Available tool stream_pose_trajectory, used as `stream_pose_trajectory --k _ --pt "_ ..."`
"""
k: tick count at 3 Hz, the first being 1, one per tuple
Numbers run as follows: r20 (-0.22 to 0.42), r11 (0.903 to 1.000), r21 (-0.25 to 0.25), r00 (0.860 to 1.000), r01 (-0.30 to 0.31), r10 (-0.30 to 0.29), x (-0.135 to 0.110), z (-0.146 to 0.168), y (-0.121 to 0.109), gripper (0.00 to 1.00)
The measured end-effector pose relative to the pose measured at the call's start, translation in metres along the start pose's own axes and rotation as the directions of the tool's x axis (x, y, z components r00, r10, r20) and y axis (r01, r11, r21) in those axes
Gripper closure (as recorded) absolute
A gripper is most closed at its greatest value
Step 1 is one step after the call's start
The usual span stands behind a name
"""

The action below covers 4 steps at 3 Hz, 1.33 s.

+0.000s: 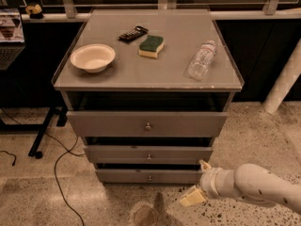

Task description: Open bottom drawer

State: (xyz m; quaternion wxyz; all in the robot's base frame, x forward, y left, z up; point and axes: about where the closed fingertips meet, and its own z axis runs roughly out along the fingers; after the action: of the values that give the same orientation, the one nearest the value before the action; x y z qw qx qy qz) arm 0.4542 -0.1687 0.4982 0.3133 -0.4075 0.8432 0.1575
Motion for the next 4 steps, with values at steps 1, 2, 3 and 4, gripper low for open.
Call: stream_pose_trajectory --k 1,2,3,4 --pt "0.014 0.9988 -0.033 0.999 -0.036 0.037 0.0111 0.0313 -0.0096 0.0" --pt "0.018 0.9981 -0.041 0.999 -0.047 0.048 0.014 0.0378 -0.0096 0.0" --pt "0.018 0.9981 -0.041 0.999 -0.047 0.048 0.014 0.0378 -0.0096 0.19" --pt "0.018 0.9981 -0.041 0.999 -0.047 0.048 0.014 0.0378 -0.0096 0.42"
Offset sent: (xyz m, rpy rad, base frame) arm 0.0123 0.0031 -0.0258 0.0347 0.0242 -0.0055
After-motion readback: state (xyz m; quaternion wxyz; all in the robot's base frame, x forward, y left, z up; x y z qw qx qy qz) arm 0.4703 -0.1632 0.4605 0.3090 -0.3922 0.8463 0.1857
